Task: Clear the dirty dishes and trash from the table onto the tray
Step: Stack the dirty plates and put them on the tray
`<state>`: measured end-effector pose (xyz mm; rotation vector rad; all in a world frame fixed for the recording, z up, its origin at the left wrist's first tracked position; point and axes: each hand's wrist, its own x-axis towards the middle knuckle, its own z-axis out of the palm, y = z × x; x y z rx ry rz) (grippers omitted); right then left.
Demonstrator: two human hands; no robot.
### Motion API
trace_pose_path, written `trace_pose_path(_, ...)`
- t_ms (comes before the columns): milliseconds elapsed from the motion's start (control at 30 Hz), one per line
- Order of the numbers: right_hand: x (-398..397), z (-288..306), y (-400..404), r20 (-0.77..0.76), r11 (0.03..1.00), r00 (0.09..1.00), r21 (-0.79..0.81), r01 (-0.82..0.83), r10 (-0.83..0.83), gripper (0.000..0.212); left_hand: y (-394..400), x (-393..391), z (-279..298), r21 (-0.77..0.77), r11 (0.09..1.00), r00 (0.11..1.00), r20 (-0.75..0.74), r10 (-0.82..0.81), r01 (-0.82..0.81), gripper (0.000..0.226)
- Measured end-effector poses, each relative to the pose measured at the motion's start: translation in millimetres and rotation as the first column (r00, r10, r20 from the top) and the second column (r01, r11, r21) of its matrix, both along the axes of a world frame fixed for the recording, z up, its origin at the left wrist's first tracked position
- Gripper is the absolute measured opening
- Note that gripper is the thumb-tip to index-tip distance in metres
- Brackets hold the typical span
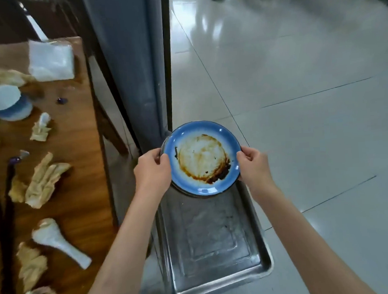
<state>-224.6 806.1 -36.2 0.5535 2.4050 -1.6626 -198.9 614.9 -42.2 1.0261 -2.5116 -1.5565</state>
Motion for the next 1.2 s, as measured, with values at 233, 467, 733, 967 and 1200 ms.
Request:
trace_pose_path(233, -45.7, -108.6, 19.3, 0.018, 0.994, 0.994, -0.038, -0.105, 0.106, 0.030, 23.6, -33.5, -107.9, -0.005, 0.996, 0.991, 0.095, 0.092, -0.092, 0.024)
trace_pose_path(467, -70.1, -194.0, 3.0, 0.078, 0.984, 0.982, -0.040, -0.172, 0.175, 0.028, 15.0, -45.8, -178.5, -0.001, 0.991, 0.984, 0.115, 0.134, -0.135, 0.024)
trace_pose_path(733, -82.8, -249.8, -22.3, 0.161, 0.982, 0.969, -0.002, -0.189, 0.186, 0.028, -5.0, -52.9, -233.8, -0.063, 0.993, 0.971, 0.211, 0.109, -0.098, 0.023)
trace_pose_path(967, -87.5, -266.6, -27.3, 0.219, 0.985, 0.962, 0.017, -0.172, 0.164, 0.032, -6.8, -57.9, -248.6, -0.111, 0.992, 0.953, 0.286, 0.096, -0.066, 0.039)
trace_pose_path(1200, -89.3, -265.8, -30.7, 0.233, 0.983, 0.957, 0.025, -0.184, 0.173, 0.032, -5.8, -60.0, -252.1, -0.145, 0.987, 0.942, 0.315, 0.119, -0.076, 0.037)
